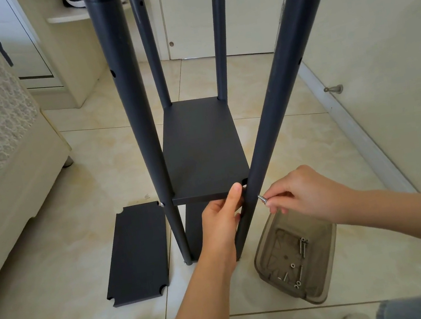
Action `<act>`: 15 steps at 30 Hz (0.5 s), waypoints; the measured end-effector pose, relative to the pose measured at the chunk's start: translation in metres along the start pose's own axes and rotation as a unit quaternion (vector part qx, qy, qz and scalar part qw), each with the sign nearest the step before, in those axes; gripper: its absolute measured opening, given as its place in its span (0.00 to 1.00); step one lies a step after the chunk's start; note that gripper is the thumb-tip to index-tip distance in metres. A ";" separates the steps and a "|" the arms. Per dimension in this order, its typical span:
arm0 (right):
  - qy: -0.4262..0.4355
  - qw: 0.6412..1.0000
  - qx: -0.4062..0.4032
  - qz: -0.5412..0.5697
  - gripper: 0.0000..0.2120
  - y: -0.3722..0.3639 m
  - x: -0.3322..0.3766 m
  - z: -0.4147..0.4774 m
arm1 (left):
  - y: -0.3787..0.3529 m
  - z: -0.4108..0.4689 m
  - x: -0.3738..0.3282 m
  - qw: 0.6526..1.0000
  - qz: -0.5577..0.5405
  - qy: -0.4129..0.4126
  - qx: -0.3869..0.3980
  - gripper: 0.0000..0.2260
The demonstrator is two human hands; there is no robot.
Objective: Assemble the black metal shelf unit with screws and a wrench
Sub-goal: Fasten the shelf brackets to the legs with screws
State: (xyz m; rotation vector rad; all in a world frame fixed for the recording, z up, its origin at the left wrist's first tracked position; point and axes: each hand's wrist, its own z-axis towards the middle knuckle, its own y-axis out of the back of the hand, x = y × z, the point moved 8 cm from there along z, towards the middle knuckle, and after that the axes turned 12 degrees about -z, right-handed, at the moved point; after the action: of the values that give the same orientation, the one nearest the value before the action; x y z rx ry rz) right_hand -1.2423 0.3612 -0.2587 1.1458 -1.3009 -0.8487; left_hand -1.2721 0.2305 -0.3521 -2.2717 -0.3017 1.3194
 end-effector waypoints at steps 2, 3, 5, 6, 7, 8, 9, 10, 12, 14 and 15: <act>0.011 1.000 0.000 -0.028 0.10 -0.001 0.003 -0.001 | -0.001 0.000 -0.001 1.000 0.007 -0.006 0.002 0.12; 0.018 0.999 0.001 -0.043 0.10 -0.001 0.004 -0.001 | -0.002 0.000 -0.001 1.000 0.008 -0.008 0.006 0.15; 0.031 0.997 -0.004 -0.064 0.11 0.001 0.006 -0.001 | -0.003 0.000 -0.001 1.000 0.012 -0.011 0.015 0.16; 0.036 0.996 -0.004 -0.078 0.12 0.001 0.007 -0.002 | -0.003 0.000 -0.001 1.000 0.014 -0.012 0.017 0.15; 0.041 0.994 -0.001 -0.097 0.13 0.001 0.008 -0.002 | -0.003 0.000 -0.001 1.000 0.015 -0.011 0.015 0.15; 0.046 0.992 0.005 -0.120 0.14 -0.001 0.008 -0.002 | -0.002 0.001 0.000 1.000 0.015 -0.010 0.013 0.14; 0.050 0.988 0.009 -0.143 0.15 -0.004 0.008 -0.002 | -0.002 0.002 0.001 1.000 0.016 -0.008 0.012 0.14; 0.052 0.986 0.011 -0.161 0.16 -0.006 0.008 -0.002 | -0.002 0.002 0.001 1.000 0.018 -0.007 0.014 0.13; 0.050 0.985 0.006 -0.166 0.16 -0.008 0.008 -0.002 | -0.002 0.003 0.002 1.000 0.021 -0.006 0.016 0.10; 0.038 0.990 -0.002 -0.134 0.15 -0.007 0.006 -0.002 | -0.002 0.003 0.002 1.000 0.026 -0.007 0.017 0.09; 0.031 0.994 -0.005 -0.107 0.13 -0.005 0.005 -0.003 | -0.002 0.003 0.002 0.999 0.029 -0.007 0.016 0.09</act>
State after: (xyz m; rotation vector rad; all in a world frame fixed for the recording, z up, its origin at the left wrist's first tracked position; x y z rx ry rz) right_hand -1.2384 0.3554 -0.2622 1.3101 -1.1369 -0.9664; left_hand -1.2734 0.2341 -0.3535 -2.2612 -0.2206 1.3603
